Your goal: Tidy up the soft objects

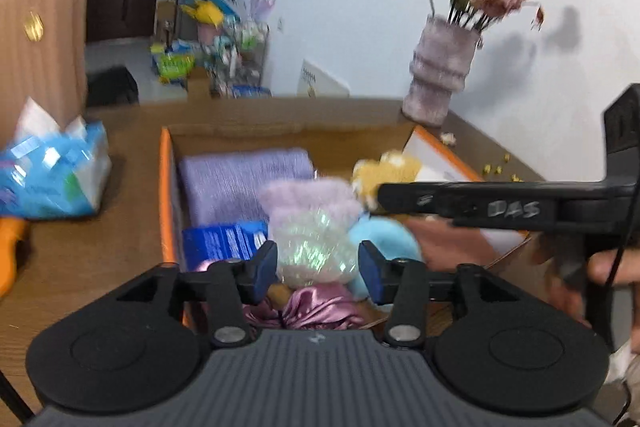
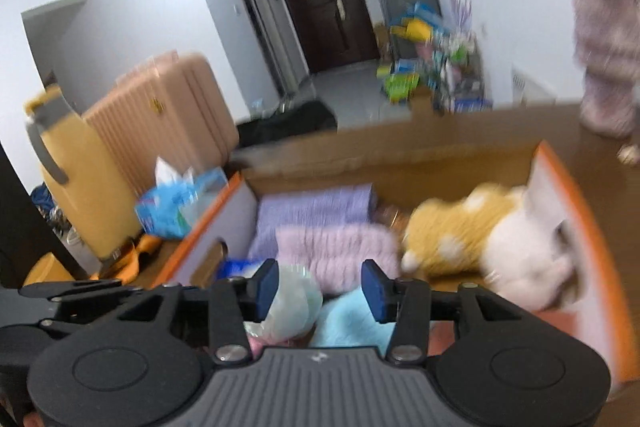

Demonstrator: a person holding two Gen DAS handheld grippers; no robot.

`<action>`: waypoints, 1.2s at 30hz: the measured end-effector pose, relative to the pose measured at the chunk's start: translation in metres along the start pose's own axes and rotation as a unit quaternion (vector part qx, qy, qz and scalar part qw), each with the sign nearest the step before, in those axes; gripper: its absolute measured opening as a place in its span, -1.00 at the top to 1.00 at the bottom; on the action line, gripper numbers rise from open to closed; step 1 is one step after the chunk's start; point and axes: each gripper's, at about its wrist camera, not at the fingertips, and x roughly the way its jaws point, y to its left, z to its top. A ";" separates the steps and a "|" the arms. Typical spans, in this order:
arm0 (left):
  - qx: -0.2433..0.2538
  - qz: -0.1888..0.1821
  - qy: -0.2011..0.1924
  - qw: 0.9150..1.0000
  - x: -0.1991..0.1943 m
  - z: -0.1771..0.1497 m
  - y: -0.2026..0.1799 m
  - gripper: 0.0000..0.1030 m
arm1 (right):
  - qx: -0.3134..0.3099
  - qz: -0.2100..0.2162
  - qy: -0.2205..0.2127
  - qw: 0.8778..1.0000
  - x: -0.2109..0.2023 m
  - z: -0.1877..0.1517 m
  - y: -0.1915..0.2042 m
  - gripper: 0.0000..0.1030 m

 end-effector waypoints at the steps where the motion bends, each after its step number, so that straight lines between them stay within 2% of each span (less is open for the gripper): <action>1: 0.002 0.008 -0.010 1.000 -0.013 0.004 -0.004 0.09 | -0.005 -0.004 -0.014 1.000 -0.016 0.003 0.001 -0.09; 2: 0.002 0.017 -0.021 1.000 -0.026 0.007 -0.009 0.06 | -0.009 -0.009 -0.029 0.999 -0.032 0.006 0.002 -0.21; 4: 0.006 0.040 -0.048 0.998 -0.053 0.011 -0.019 0.03 | -0.025 -0.023 -0.062 0.998 -0.068 0.010 0.005 -0.33; 9: 0.019 0.086 -0.118 0.989 -0.110 0.003 -0.047 -0.49 | -0.110 -0.091 -0.124 0.982 -0.143 0.003 0.017 -0.83; 10: 0.021 0.098 -0.133 0.986 -0.117 0.000 -0.053 -0.56 | -0.131 -0.107 -0.132 0.977 -0.155 -0.002 0.019 -0.85; 12: 0.028 0.128 -0.176 0.976 -0.129 -0.009 -0.064 -0.91 | -0.170 -0.145 -0.152 0.963 -0.171 -0.015 0.022 -0.91; 13: 0.032 0.140 -0.196 0.970 -0.134 -0.014 -0.070 -0.96 | -0.178 -0.156 -0.167 0.957 -0.178 -0.020 0.023 -0.93; 14: 0.035 0.149 -0.212 0.965 -0.138 -0.018 -0.074 -0.96 | -0.183 -0.160 -0.182 0.953 -0.186 -0.026 0.023 -0.96; 16: 0.035 0.155 -0.226 0.961 -0.145 -0.024 -0.082 -0.98 | -0.179 -0.161 -0.202 0.949 -0.196 -0.035 0.020 -0.96; 21: 0.035 0.153 -0.232 0.960 -0.156 -0.036 -0.092 -0.99 | -0.133 -0.161 -0.227 0.951 -0.214 -0.045 0.011 -0.98; 25: 0.038 0.152 -0.237 0.959 -0.164 -0.048 -0.098 -1.00 | -0.127 -0.159 -0.235 0.951 -0.222 -0.057 0.012 -0.99; 29: 0.048 0.166 -0.233 0.957 -0.174 -0.065 -0.107 -1.00 | -0.109 -0.153 -0.239 0.953 -0.231 -0.077 0.016 -0.99; 33: 0.056 0.183 -0.241 0.952 -0.204 -0.099 -0.120 -1.00 | -0.103 -0.140 -0.232 0.957 -0.252 -0.106 0.026 -0.99; 36: 0.030 0.189 -0.242 0.951 -0.228 -0.137 -0.126 -1.00 | -0.090 -0.122 -0.230 0.961 -0.273 -0.139 0.034 -1.00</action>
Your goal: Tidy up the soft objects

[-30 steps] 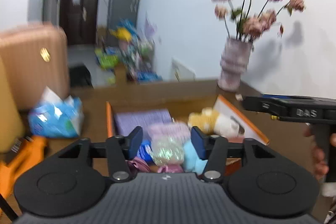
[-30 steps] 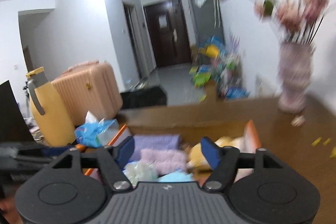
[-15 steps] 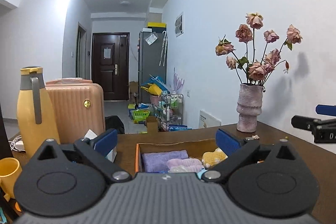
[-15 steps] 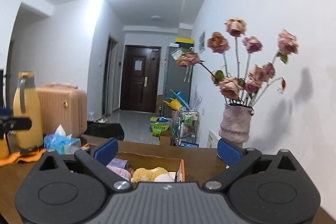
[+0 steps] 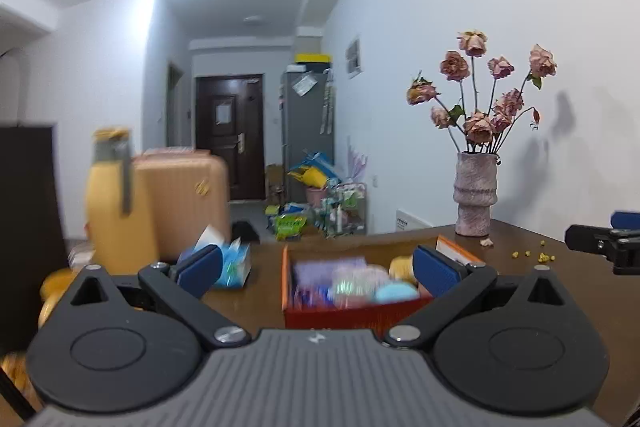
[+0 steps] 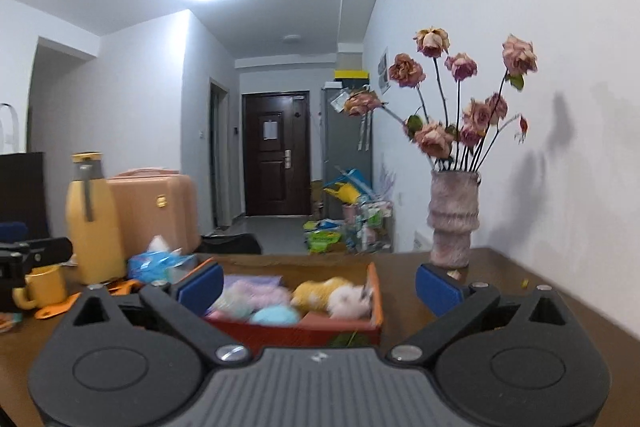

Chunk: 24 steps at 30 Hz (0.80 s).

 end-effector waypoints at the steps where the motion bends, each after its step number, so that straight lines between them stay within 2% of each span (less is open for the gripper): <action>1: -0.004 0.001 0.007 1.000 -0.013 -0.010 0.001 -1.00 | 0.005 0.002 0.002 1.000 -0.014 -0.009 0.004 -1.00; 3: -0.011 0.003 0.014 1.000 -0.037 -0.028 0.003 -1.00 | 0.007 0.006 0.003 1.000 -0.038 -0.027 0.012 -1.00; 8: 0.014 0.019 0.013 1.000 -0.095 -0.060 0.008 -1.00 | 0.003 0.013 0.012 1.000 -0.102 -0.069 0.037 -1.00; 11: 0.015 0.031 0.013 0.999 -0.127 -0.073 0.013 -1.00 | 0.015 -0.004 0.020 1.000 -0.138 -0.092 0.054 -1.00; 14: 0.010 0.032 0.020 0.999 -0.154 -0.086 0.016 -1.00 | 0.006 0.026 0.030 0.999 -0.161 -0.105 0.070 -1.00; 16: 0.017 0.024 0.023 0.999 -0.159 -0.087 0.016 -1.00 | -0.007 0.033 0.038 0.999 -0.164 -0.104 0.078 -1.00; 18: 0.013 0.034 0.020 0.999 -0.155 -0.083 0.014 -1.00 | -0.009 0.030 0.033 0.999 -0.168 -0.104 0.082 -1.00; 21: -0.002 0.026 0.025 0.999 -0.154 -0.080 0.016 -1.00 | 0.004 0.023 0.032 0.999 -0.170 -0.106 0.080 -1.00; 24: 0.005 0.029 0.025 0.999 -0.154 -0.081 0.015 -1.00 | 0.029 0.029 0.043 0.998 -0.165 -0.104 0.072 -1.00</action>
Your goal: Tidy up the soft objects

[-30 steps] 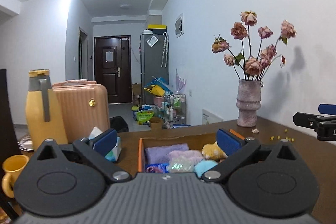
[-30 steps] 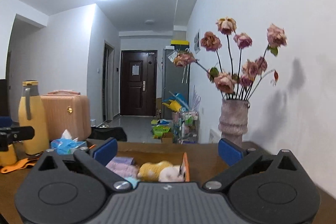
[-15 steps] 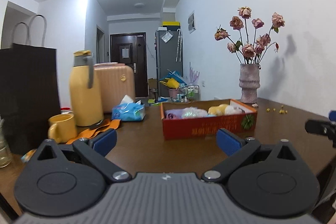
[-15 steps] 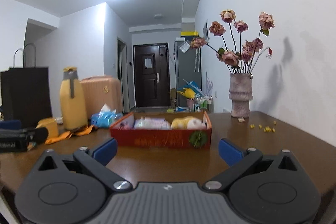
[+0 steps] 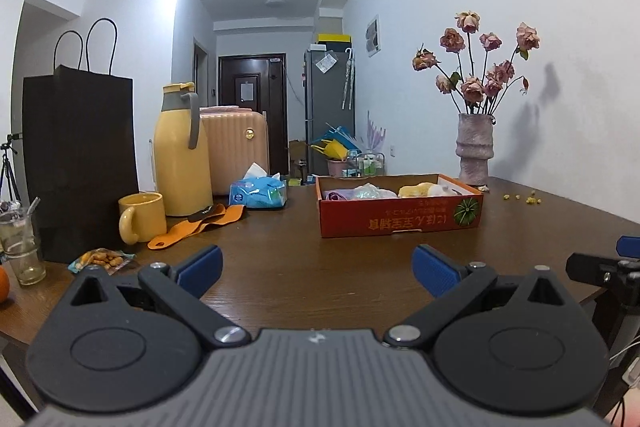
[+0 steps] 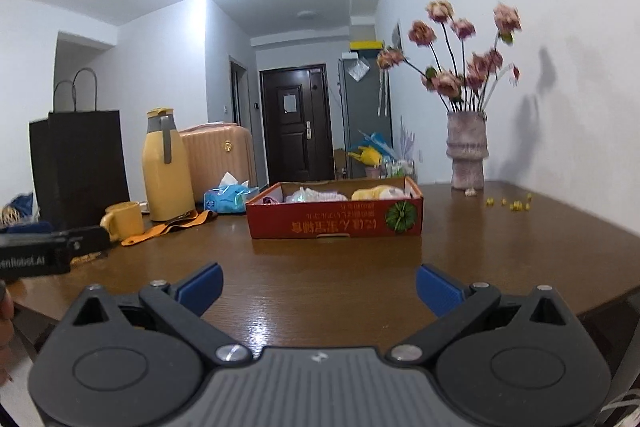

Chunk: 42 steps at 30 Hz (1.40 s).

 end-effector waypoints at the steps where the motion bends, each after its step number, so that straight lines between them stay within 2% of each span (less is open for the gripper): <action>1: 0.000 0.000 0.000 1.000 0.000 0.000 0.000 -1.00 | 0.005 0.001 0.004 1.000 0.001 0.000 -0.002 -1.00; 9: -0.001 -0.003 0.003 1.000 0.003 -0.001 0.002 -1.00 | -0.003 -0.003 0.016 1.000 0.009 -0.007 0.000 -1.00; 17: 0.002 -0.007 0.003 1.000 0.003 -0.002 0.000 -1.00 | -0.021 0.002 0.008 1.000 0.008 -0.010 0.004 -1.00; 42: 0.006 -0.012 0.003 1.000 0.004 -0.004 -0.001 -1.00 | -0.010 -0.010 0.007 1.000 0.009 -0.011 -0.001 -1.00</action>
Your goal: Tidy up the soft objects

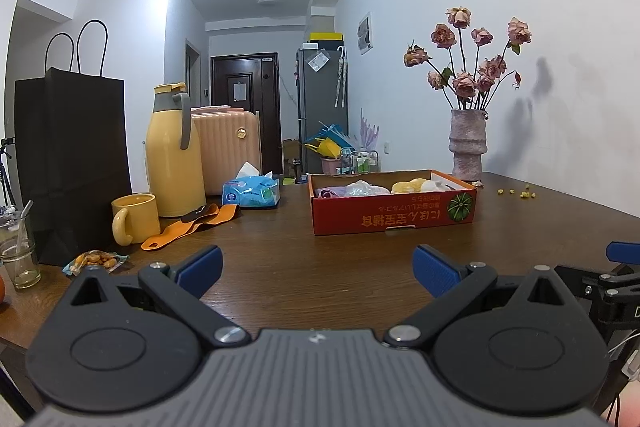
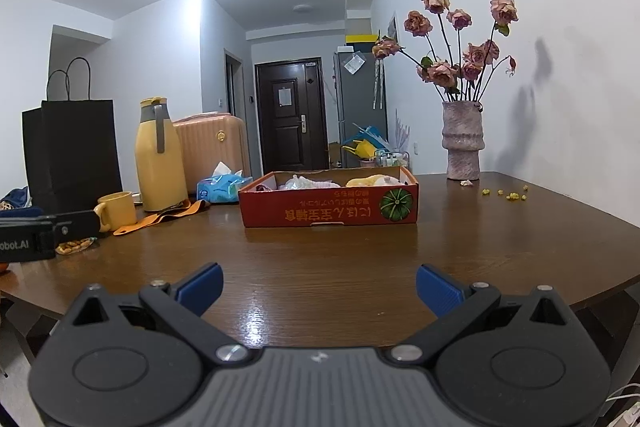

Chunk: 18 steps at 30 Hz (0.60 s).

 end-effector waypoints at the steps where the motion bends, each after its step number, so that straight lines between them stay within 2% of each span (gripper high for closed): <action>1: 0.000 -0.001 0.000 1.000 0.000 0.000 0.000 -1.00 | 0.000 0.001 0.001 1.000 0.000 0.000 0.000 -1.00; 18: -0.001 0.002 0.001 1.000 0.001 0.000 0.003 -1.00 | 0.010 -0.004 0.002 1.000 0.002 0.000 -0.003 -1.00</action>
